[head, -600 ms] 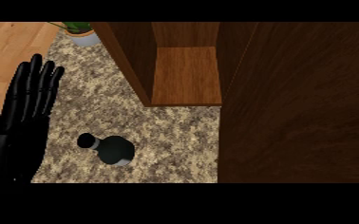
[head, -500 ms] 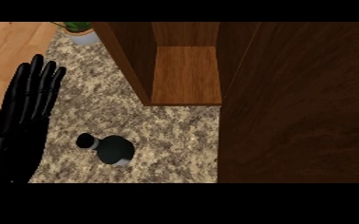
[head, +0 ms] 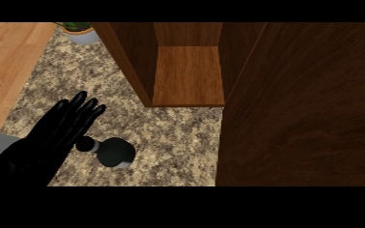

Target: Pick up the wine, place it into the cabinet and close the cabinet

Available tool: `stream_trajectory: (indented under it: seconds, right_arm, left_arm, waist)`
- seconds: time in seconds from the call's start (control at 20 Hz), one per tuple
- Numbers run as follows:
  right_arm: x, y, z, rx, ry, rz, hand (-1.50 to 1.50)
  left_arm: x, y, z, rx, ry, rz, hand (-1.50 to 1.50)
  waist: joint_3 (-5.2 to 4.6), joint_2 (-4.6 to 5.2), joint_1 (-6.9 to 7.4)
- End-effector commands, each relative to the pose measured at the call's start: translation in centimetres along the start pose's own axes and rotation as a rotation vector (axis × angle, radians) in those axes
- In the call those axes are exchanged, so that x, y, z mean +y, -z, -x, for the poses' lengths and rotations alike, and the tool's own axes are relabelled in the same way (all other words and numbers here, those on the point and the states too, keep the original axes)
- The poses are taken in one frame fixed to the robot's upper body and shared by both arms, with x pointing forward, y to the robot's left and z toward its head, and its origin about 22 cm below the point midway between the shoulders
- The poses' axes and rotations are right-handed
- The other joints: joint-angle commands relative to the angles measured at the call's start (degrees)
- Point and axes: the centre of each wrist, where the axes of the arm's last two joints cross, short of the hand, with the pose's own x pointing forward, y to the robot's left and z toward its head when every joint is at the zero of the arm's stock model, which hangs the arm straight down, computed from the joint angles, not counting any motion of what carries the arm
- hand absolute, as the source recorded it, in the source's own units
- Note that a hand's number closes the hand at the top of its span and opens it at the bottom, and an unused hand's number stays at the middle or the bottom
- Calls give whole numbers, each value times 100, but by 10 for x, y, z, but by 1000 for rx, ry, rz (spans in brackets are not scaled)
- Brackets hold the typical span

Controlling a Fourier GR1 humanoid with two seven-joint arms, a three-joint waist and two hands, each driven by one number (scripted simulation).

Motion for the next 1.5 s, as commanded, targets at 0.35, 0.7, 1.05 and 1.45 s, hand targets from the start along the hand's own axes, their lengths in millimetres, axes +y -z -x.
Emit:
stream_trajectory:
  seconds: [0.35, 0.7, 1.05, 1.45]
  right_arm:
    - [44, -17, -65, 40, 46, -44, -150]
    - [43, -23, -84, 35, 49, -32, -150]
    - [53, -29, -102, 41, 83, -21, -150]
    - [52, -28, -103, 40, 80, -41, -150]
  left_arm:
    - [17, -15, -61, 65, -103, 62, -150]
    - [0, -20, -94, 85, -123, 46, -150]
    - [20, -26, -87, 125, -94, 28, -150]
    - [37, -26, -69, 161, -89, -19, -150]
  waist:
    - [-3, 18, 55]
    - [1, 6, 48]
    - [-7, -7, 23]
    - [-7, 5, -5]
